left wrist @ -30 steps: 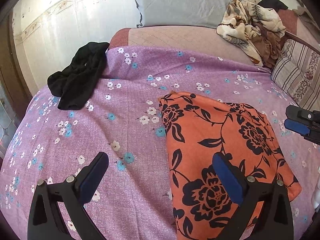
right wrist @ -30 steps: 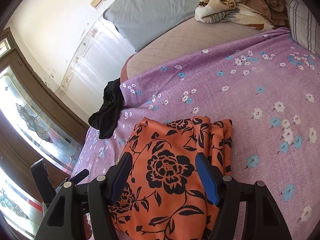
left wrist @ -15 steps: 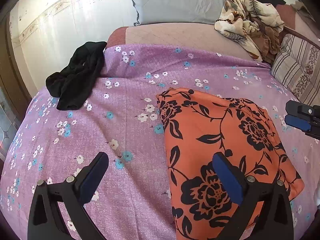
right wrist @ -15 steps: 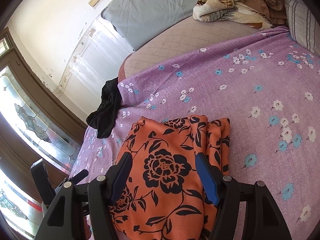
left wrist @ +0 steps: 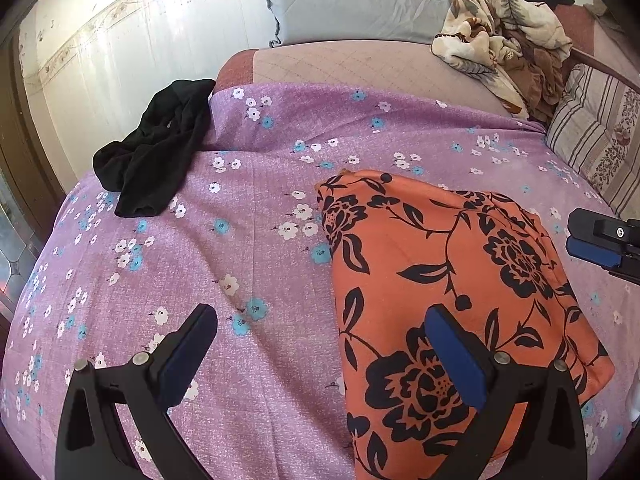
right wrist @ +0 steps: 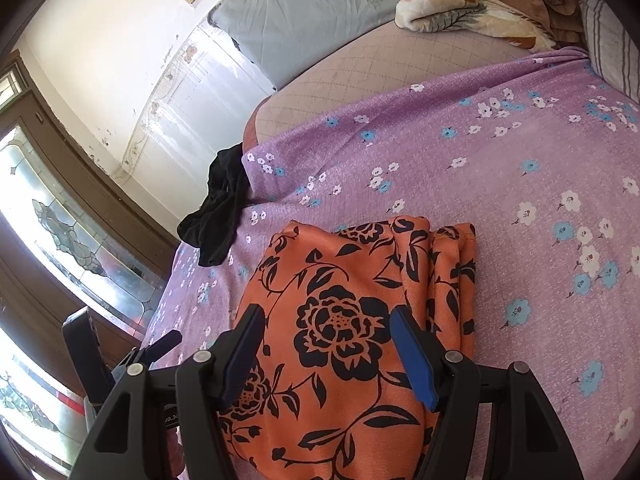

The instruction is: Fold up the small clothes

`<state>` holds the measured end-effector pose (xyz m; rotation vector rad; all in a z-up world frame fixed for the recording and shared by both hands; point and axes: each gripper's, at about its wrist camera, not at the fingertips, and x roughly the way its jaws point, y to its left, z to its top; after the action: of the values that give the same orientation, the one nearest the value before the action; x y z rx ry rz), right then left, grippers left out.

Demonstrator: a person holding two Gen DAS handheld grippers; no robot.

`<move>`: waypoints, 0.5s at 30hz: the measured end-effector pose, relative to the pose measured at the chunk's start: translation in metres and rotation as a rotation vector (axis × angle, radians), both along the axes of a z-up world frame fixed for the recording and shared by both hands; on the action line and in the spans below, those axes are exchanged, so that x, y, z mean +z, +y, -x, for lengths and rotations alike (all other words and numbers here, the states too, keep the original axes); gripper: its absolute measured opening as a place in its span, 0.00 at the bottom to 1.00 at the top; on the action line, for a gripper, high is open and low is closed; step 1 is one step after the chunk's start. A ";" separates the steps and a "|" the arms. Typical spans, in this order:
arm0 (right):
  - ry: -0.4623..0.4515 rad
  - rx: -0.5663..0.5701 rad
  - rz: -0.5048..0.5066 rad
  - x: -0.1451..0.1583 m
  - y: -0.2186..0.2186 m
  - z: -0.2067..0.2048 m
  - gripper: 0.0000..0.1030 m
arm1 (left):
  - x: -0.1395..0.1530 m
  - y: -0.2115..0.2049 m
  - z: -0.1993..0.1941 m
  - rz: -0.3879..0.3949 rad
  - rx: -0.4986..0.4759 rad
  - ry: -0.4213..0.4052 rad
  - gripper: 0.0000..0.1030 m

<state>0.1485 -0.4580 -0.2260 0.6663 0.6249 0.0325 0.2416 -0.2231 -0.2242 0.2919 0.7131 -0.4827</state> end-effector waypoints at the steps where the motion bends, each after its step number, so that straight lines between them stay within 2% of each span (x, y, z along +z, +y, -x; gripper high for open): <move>1: 0.003 0.002 -0.002 -0.001 0.000 -0.001 0.67 | -0.001 0.000 0.000 -0.004 0.001 0.000 1.00; 11: 0.033 0.003 -0.033 -0.012 0.002 -0.007 0.67 | -0.005 -0.003 0.000 -0.018 0.002 0.004 1.00; 13: 0.070 -0.008 -0.042 -0.020 0.000 -0.010 0.67 | -0.009 -0.004 -0.001 -0.029 0.001 0.013 1.00; 15: 0.153 -0.027 -0.054 -0.036 -0.003 -0.016 0.66 | -0.022 -0.009 -0.006 -0.068 0.006 0.060 1.00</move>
<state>0.1643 -0.4608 -0.2616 0.7344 0.7640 -0.0272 0.2481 -0.2320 -0.2463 0.3401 0.7898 -0.4638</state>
